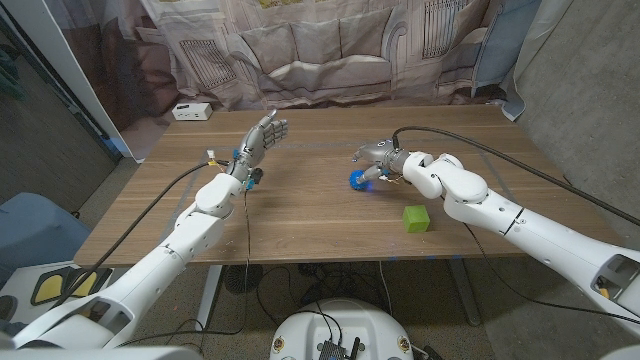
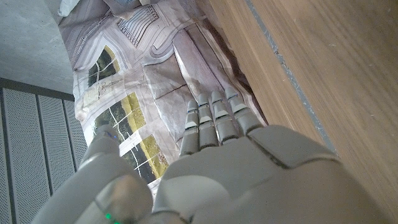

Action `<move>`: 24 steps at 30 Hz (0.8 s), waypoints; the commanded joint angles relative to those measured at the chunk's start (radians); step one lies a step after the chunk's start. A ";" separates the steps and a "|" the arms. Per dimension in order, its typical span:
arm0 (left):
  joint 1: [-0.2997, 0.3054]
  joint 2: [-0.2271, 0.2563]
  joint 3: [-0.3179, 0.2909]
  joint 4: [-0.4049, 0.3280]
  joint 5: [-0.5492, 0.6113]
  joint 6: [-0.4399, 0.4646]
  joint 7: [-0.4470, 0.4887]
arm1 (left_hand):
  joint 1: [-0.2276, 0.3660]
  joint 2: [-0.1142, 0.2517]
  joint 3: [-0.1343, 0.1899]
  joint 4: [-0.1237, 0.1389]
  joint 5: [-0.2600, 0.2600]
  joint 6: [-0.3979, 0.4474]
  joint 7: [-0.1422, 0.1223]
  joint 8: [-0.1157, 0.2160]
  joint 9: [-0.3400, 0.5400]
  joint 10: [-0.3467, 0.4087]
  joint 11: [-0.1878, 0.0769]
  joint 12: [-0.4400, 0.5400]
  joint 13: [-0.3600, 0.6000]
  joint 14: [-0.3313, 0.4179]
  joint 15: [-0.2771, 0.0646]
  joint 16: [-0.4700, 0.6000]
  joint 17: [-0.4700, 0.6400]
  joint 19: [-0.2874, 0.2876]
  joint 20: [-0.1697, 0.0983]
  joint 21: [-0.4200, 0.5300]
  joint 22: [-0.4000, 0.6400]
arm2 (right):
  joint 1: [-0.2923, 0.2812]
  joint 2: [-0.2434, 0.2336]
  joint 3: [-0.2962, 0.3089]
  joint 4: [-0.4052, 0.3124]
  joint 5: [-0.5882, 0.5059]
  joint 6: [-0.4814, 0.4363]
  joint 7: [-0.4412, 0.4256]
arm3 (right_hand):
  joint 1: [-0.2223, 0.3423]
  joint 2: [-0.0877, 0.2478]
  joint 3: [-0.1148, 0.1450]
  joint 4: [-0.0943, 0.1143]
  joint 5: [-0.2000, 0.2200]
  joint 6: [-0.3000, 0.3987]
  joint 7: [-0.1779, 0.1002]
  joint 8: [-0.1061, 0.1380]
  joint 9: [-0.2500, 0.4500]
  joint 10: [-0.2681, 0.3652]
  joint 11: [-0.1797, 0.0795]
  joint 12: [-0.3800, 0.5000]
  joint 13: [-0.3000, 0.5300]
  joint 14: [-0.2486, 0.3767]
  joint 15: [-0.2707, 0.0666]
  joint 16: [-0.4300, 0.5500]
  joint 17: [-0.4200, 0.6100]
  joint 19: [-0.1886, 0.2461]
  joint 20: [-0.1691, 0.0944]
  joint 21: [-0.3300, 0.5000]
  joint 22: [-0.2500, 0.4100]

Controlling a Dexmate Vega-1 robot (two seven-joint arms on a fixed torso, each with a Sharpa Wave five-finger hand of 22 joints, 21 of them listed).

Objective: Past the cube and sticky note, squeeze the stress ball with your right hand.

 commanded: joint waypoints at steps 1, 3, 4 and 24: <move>0.008 0.020 -0.016 0.010 -0.021 -0.017 -0.032 | -0.001 0.010 0.002 -0.003 -0.001 0.007 0.002 0.000 0.005 0.006 0.003 -0.002 0.005 0.009 0.002 -0.001 0.003 0.003 0.003 0.003 0.003 | -0.045 -0.006 0.037 -0.056 0.009 -0.056 -0.054 | -0.025 0.008 0.000 0.014 0.001 -0.008 -0.006 -0.005 0.005 0.010 0.001 0.009 0.001 0.001 -0.011 0.011 0.001 -0.011 0.001 0.007 0.003; 0.014 0.017 -0.021 0.015 -0.034 -0.019 -0.035 | -0.001 0.010 0.002 -0.003 -0.001 0.007 0.002 0.000 0.005 0.007 0.003 -0.001 0.005 0.009 0.002 -0.001 0.003 0.002 0.003 0.002 0.003 | -0.051 -0.004 0.039 -0.064 0.006 -0.067 -0.059 | -0.036 0.016 0.000 0.021 0.001 -0.009 -0.005 -0.006 0.006 0.019 0.000 0.013 0.001 0.001 -0.013 0.013 0.001 -0.018 0.001 0.007 0.004; 0.015 0.017 -0.023 0.018 -0.040 -0.021 -0.040 | -0.001 0.010 0.002 -0.003 -0.001 0.007 0.002 0.000 0.005 0.006 0.003 -0.002 0.005 0.009 0.002 -0.001 0.003 0.003 0.003 0.003 0.003 | -0.054 -0.002 0.040 -0.068 0.004 -0.073 -0.063 | -0.040 0.021 0.000 0.024 0.001 -0.009 -0.004 -0.006 0.006 0.019 0.001 0.013 0.001 -0.002 -0.014 0.013 0.001 -0.023 -0.001 0.006 0.004; -0.064 0.015 -0.009 0.134 -0.075 -0.043 -0.179 | -0.001 0.010 0.002 -0.003 -0.001 0.007 0.003 0.000 0.005 0.006 0.005 -0.002 0.005 0.009 0.002 -0.001 0.003 0.003 0.002 0.003 0.003 | -0.144 0.072 0.137 -0.021 0.221 -0.055 -0.405 | -0.088 0.041 0.001 0.037 -0.003 -0.112 0.041 -0.050 -0.003 0.038 0.017 0.014 -0.001 -0.017 -0.043 0.013 -0.009 -0.047 -0.045 0.014 0.003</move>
